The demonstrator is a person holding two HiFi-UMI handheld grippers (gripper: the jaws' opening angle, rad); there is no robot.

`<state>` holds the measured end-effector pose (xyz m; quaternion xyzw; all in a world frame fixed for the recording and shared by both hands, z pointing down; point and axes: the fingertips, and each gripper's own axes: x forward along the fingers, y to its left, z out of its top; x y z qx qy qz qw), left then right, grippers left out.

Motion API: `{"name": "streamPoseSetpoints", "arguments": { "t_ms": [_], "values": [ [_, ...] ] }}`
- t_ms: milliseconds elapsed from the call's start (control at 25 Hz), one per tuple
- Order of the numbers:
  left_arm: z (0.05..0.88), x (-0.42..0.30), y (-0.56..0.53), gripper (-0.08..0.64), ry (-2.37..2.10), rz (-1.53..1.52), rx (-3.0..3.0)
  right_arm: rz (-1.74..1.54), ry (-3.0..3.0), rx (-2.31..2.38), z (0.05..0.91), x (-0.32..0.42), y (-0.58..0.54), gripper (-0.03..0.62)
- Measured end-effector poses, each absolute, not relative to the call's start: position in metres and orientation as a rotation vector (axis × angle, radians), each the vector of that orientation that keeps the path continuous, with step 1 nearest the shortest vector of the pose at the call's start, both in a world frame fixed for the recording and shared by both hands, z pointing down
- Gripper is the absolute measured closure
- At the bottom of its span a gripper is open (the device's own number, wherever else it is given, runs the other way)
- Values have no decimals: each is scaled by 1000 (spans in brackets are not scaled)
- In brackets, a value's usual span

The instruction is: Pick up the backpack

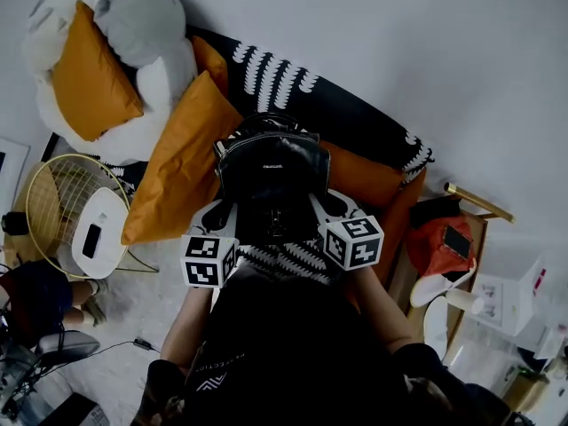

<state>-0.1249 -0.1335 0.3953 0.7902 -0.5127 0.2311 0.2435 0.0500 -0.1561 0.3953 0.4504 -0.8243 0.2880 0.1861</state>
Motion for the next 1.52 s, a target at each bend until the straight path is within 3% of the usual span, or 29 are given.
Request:
{"name": "streamPoseSetpoints", "arguments": {
  "t_ms": [1520],
  "values": [
    [332,-159,-146,512,-1527,528,2213,693,-2424,1273,337,16,-176,555]
  ]
}}
